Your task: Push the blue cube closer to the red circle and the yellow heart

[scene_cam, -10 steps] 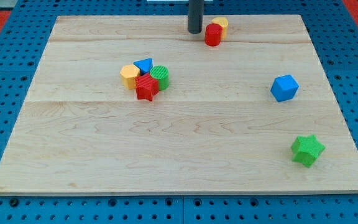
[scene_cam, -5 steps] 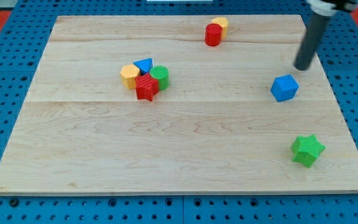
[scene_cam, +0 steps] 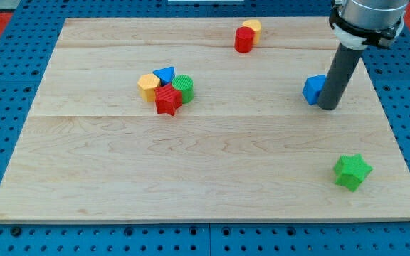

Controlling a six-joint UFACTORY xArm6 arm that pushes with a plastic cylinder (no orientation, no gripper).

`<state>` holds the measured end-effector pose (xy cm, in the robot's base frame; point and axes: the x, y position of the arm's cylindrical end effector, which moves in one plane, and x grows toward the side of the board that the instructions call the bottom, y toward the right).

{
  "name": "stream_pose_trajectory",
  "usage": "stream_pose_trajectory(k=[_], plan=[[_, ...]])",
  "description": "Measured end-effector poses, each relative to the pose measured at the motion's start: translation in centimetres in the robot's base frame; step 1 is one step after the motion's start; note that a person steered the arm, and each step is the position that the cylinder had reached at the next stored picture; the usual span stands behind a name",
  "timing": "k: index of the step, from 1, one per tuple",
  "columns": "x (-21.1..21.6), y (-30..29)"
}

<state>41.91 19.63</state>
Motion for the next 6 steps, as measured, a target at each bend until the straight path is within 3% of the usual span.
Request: stream_pose_trajectory(k=[3,6], plan=[[-3.9,0.0],[-11.0,-0.2]])
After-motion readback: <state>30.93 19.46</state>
